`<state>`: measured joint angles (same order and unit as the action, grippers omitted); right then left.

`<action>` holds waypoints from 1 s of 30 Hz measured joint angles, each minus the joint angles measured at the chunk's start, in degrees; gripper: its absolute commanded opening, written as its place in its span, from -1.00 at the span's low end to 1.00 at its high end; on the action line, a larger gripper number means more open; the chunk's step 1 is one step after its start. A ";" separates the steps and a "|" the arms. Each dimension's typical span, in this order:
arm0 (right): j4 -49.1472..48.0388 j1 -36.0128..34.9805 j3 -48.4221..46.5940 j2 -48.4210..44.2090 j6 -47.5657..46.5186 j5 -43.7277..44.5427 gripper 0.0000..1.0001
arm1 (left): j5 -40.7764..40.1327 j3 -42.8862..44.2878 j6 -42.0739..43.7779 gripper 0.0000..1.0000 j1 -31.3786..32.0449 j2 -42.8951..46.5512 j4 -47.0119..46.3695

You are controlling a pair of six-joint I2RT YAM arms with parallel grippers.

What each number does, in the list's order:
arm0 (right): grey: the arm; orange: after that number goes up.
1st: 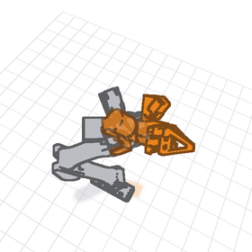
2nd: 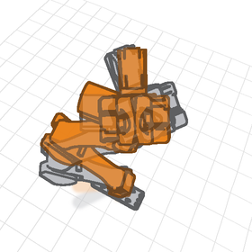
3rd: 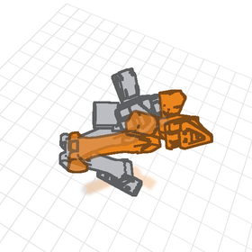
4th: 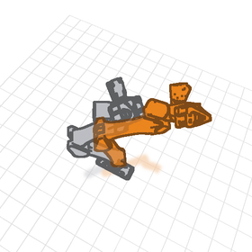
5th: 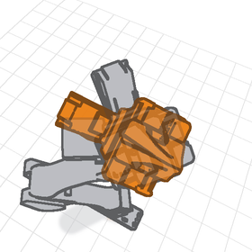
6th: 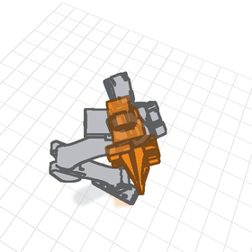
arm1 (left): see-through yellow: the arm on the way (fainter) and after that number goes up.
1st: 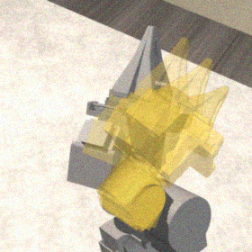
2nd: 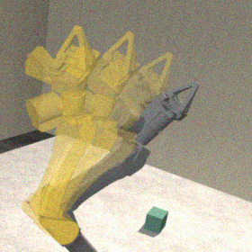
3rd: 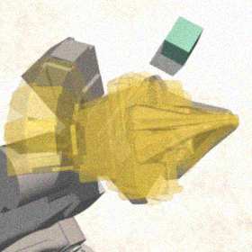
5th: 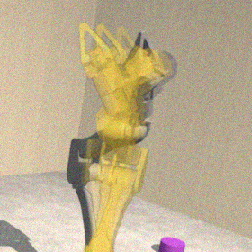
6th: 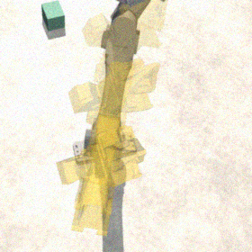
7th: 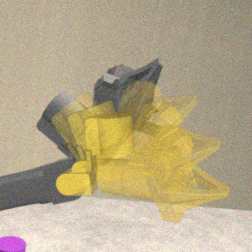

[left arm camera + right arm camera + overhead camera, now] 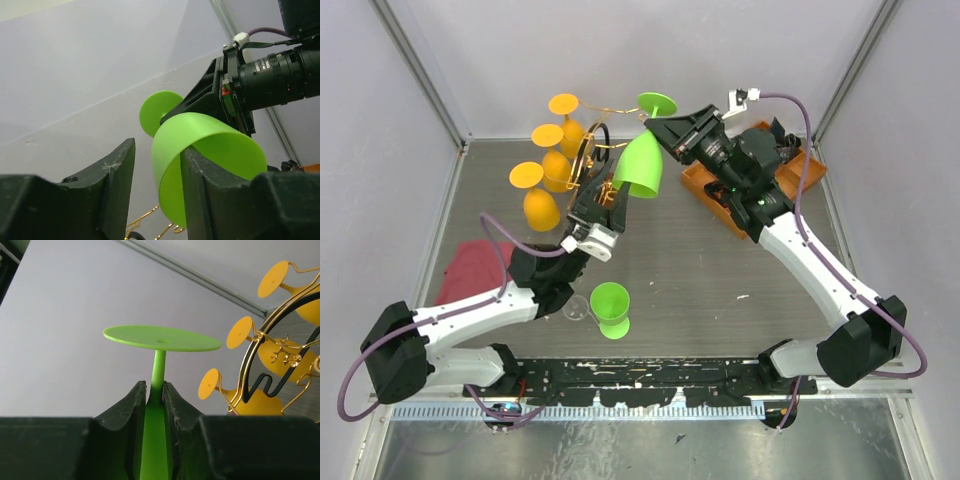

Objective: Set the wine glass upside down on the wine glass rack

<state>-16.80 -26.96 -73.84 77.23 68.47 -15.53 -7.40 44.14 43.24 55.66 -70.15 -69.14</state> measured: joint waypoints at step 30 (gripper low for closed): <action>7.87 -0.07 3.50 -2.45 -60.83 28.59 -0.98 | -20.65 20.94 -9.66 0.54 -1.25 9.53 44.15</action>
<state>-8.93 -27.03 -70.35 74.78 7.64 13.06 -28.05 65.08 33.58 54.41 -60.62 -24.99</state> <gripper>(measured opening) 0.210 0.758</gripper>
